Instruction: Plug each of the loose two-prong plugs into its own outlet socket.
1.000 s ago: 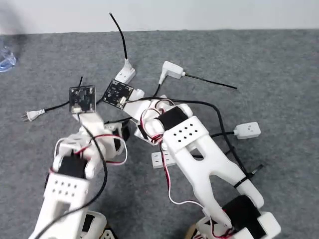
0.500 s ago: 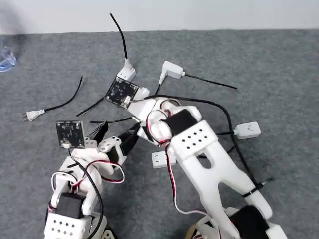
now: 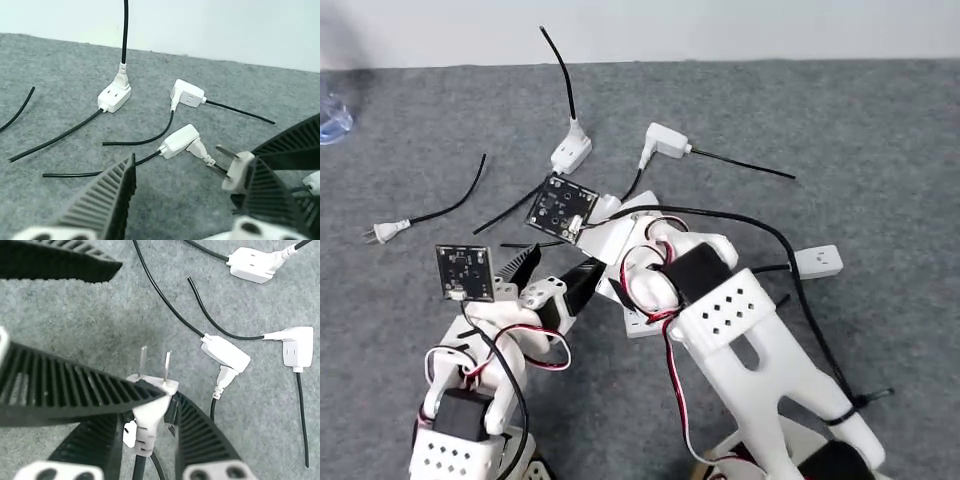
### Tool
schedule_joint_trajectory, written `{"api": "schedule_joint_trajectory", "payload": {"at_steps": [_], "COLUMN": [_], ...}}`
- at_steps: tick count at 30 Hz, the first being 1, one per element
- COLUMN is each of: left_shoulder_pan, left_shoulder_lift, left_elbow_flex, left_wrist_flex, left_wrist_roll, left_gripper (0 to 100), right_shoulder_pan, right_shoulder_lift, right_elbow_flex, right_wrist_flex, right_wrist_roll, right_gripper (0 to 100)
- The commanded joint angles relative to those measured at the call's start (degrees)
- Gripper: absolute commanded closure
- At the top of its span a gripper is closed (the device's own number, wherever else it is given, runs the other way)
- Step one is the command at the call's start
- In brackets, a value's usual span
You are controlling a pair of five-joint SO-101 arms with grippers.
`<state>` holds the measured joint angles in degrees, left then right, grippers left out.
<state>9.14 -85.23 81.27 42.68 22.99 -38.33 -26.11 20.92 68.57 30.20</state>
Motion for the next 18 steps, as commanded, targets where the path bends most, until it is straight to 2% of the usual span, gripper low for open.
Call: {"api": "schedule_joint_trajectory", "payload": {"at_steps": [1, 14, 18], "left_shoulder_pan": [0.18, 0.18, 0.18], "left_shoulder_lift": [0.0, -0.26, -0.26], "left_elbow_flex": [-0.22, -0.22, -0.22], "left_wrist_flex": [0.35, 0.35, 0.35], "left_wrist_roll": [-0.7, -0.7, -0.7], "left_gripper": [67, 67, 67], "right_shoulder_pan": [0.92, 1.63, -0.48], "right_shoulder_lift": [-3.3, -7.34, -10.07], "right_elbow_flex": [-0.7, -0.79, -0.62], "right_wrist_flex": [0.66, 2.42, 4.62], "right_wrist_roll": [-0.18, -0.62, -0.62], "right_gripper": [99.0, 99.0, 99.0]}}
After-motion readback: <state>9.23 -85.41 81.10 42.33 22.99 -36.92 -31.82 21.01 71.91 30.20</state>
